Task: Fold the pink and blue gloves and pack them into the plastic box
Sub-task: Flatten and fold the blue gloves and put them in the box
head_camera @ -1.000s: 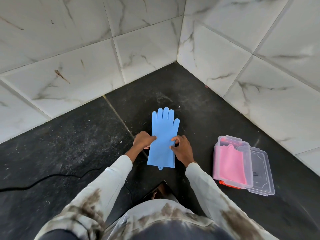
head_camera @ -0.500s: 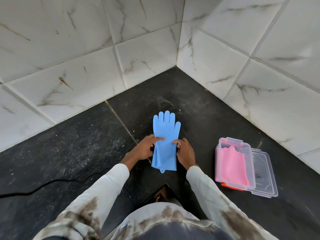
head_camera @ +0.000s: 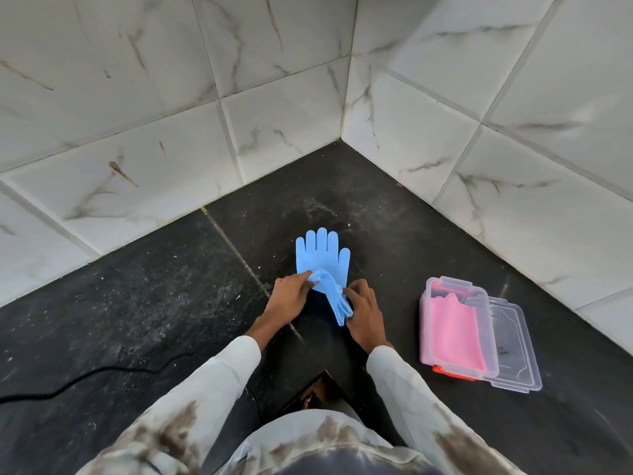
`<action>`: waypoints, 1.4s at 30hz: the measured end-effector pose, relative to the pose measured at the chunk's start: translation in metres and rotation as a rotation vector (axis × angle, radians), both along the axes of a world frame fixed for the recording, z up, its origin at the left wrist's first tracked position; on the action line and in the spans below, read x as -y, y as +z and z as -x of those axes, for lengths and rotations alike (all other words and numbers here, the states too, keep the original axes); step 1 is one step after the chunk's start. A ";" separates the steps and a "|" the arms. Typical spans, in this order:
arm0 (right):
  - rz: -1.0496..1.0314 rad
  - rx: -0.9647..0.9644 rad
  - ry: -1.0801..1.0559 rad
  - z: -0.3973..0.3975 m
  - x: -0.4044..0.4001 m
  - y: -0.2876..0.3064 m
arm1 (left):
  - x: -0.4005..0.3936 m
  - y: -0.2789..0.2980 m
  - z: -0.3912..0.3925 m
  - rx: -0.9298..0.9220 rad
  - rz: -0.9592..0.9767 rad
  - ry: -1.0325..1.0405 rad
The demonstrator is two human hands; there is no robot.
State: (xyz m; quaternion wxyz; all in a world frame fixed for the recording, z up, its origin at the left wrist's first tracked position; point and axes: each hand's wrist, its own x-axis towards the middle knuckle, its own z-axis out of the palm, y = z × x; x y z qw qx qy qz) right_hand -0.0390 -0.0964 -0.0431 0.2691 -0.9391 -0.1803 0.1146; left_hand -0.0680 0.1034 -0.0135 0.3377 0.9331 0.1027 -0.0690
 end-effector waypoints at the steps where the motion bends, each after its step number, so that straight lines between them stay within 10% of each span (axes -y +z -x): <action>1: -0.019 -0.015 -0.009 0.000 -0.001 0.001 | 0.001 0.001 -0.003 -0.016 0.054 0.054; 15: -0.245 -0.328 -0.399 -0.031 -0.040 0.003 | -0.002 -0.013 -0.022 -0.125 0.212 0.305; 34: 0.181 -0.081 -0.346 -0.060 -0.061 -0.005 | 0.006 -0.023 -0.038 -0.094 -0.015 0.408; 42: -0.015 -0.193 -0.453 -0.062 -0.064 -0.013 | 0.009 -0.034 -0.044 0.036 0.120 0.507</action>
